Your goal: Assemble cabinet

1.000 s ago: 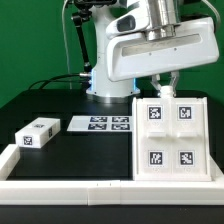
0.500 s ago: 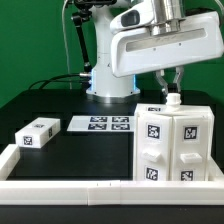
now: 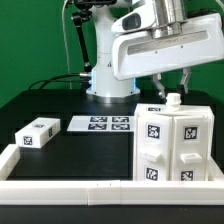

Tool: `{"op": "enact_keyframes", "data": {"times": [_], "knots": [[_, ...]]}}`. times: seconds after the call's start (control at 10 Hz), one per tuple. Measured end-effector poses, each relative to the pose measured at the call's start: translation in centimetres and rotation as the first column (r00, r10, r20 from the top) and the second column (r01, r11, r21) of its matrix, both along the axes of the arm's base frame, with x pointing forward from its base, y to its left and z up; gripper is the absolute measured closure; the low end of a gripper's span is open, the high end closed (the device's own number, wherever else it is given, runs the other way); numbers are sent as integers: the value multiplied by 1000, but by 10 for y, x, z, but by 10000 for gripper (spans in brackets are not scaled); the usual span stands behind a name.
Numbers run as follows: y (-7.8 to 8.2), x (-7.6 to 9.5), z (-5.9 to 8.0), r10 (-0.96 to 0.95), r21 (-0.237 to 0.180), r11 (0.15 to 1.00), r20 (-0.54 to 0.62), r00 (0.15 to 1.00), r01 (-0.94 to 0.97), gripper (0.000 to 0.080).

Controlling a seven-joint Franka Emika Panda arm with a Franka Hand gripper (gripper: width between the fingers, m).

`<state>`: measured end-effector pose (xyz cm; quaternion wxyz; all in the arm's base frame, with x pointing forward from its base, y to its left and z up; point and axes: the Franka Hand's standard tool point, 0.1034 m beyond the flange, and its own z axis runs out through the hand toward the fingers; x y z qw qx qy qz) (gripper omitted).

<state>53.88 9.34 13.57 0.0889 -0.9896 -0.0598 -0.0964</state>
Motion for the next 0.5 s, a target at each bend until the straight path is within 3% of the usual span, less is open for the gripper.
{"op": "enact_keyframes", "data": {"times": [0.1, 0.2, 0.4, 0.5], "knots": [[-3, -16, -8, -28, -6, 1000, -27, 999, 28, 506], [-16, -39, -17, -45, -26, 999, -39, 998, 44, 356], [-64, -82, -40, -44, -76, 996, -59, 997, 40, 87], [-87, -92, -43, -30, -88, 996, -65, 997, 24, 87]]}}
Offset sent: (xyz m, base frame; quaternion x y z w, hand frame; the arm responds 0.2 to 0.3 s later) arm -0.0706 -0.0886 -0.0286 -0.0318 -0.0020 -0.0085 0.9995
